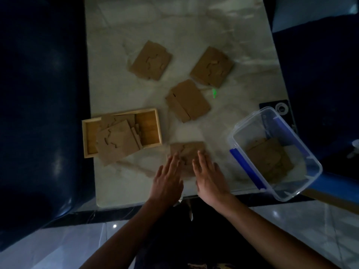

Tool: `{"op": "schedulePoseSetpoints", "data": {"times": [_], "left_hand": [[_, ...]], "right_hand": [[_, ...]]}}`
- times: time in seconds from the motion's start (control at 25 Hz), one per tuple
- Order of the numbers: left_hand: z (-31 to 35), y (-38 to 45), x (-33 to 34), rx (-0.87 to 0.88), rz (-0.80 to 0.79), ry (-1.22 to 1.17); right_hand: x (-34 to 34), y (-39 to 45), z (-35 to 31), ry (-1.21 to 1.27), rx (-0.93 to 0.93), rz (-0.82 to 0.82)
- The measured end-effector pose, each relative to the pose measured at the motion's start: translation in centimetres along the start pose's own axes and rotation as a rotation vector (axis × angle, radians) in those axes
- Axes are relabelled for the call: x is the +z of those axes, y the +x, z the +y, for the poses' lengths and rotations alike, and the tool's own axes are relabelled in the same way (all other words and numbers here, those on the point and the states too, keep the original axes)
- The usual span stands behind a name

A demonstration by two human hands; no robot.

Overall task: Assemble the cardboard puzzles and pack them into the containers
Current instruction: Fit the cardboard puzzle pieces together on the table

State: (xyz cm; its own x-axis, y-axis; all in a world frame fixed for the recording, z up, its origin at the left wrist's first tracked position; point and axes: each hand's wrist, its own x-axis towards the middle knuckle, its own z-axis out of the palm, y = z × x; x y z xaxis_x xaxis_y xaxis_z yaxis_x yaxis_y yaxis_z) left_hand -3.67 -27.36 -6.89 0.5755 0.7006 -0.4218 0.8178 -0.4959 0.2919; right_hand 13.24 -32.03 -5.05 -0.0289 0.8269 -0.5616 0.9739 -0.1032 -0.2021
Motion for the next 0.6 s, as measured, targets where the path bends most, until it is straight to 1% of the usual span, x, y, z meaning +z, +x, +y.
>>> {"op": "schedulePoseSetpoints", "data": {"times": [0.08,0.12,0.32,0.4,0.48,0.6], "left_hand": [[-0.3,-0.6,0.7,-0.025,-0.088,-0.010],[-0.4,-0.8,0.8,-0.040,-0.107,-0.014],[0.3,-1.1,0.9,-0.063,-0.147,-0.020],[0.3,-0.6,0.4,-0.029,-0.124,0.053],[0.1,0.3,-0.3,0.022,-0.057,0.106],[-0.2,1.3,-0.8,0.055,0.001,0.091]], "right_hand": [[0.4,-0.4,-0.9,-0.007,0.005,-0.017],[0.6,-0.5,-1.4,-0.004,0.016,-0.025],[2.0,-1.0,-3.2,0.038,0.069,-0.054],[2.2,-1.2,-3.3,0.055,0.071,-0.049],[2.0,-1.3,-3.2,0.053,0.065,-0.037],[1.4,-1.5,-2.9,0.072,0.063,-0.017]]}}
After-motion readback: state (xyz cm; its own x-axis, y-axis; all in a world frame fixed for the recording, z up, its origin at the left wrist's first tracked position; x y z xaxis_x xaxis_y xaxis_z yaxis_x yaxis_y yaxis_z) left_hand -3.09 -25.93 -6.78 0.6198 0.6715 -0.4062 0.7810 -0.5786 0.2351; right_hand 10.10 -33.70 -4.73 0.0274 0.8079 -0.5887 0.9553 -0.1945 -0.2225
